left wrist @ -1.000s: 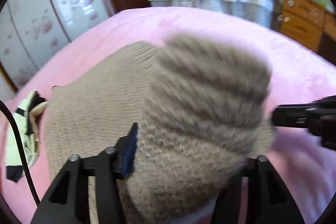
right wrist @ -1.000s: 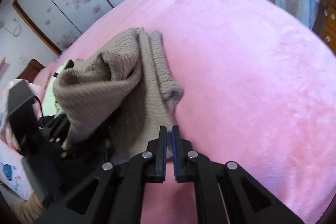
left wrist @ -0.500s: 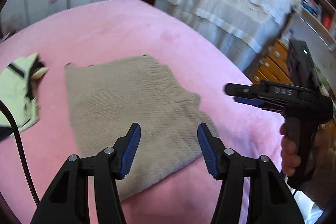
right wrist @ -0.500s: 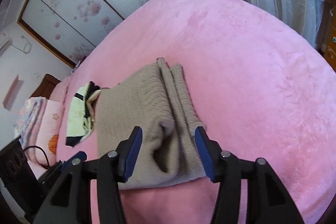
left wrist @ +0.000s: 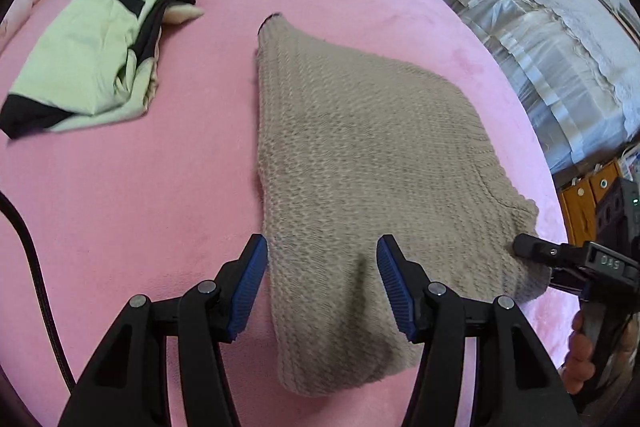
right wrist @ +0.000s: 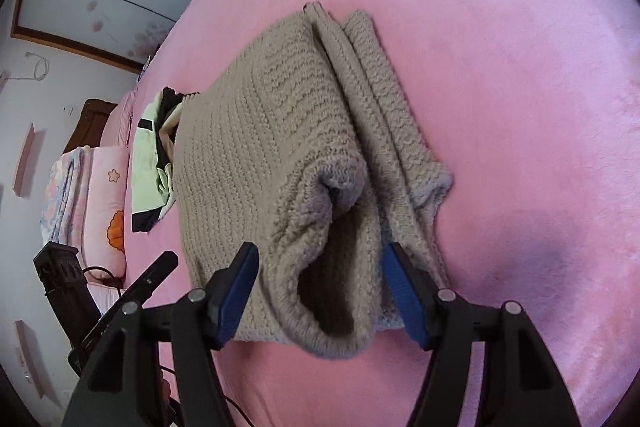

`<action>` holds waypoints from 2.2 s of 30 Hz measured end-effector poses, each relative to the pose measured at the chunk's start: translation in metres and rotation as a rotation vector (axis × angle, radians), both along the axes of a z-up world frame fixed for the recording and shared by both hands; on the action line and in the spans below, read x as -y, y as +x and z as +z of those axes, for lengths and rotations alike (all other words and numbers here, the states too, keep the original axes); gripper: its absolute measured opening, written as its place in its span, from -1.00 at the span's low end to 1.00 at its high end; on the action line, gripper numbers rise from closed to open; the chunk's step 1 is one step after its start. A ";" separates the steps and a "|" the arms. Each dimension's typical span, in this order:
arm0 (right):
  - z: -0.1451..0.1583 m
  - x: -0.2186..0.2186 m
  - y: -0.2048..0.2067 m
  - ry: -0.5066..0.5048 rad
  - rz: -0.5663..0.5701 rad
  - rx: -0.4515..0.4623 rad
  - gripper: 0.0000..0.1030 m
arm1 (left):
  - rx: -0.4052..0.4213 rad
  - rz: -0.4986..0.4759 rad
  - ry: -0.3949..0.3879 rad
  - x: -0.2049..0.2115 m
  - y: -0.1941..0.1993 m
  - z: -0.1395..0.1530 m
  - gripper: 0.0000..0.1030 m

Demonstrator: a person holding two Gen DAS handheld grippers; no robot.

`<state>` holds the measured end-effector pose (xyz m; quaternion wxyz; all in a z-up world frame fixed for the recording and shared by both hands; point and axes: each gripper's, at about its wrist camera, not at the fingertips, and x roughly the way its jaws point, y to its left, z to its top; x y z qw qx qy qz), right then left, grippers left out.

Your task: Fold large clothes

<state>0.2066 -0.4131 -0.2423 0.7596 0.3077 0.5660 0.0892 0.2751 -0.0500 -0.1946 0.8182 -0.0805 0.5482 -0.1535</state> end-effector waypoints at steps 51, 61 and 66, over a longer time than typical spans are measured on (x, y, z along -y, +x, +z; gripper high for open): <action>-0.003 0.017 0.157 -0.385 0.023 0.153 -0.76 | -0.028 -0.018 0.093 0.054 0.160 -0.032 -0.13; 0.070 0.029 0.106 -0.374 -0.095 0.189 -0.12 | -0.014 -0.004 0.045 0.040 0.126 0.027 -0.07; 0.113 0.026 0.064 -0.404 -0.157 0.183 0.35 | -0.052 0.003 -0.013 0.033 0.095 0.063 -0.05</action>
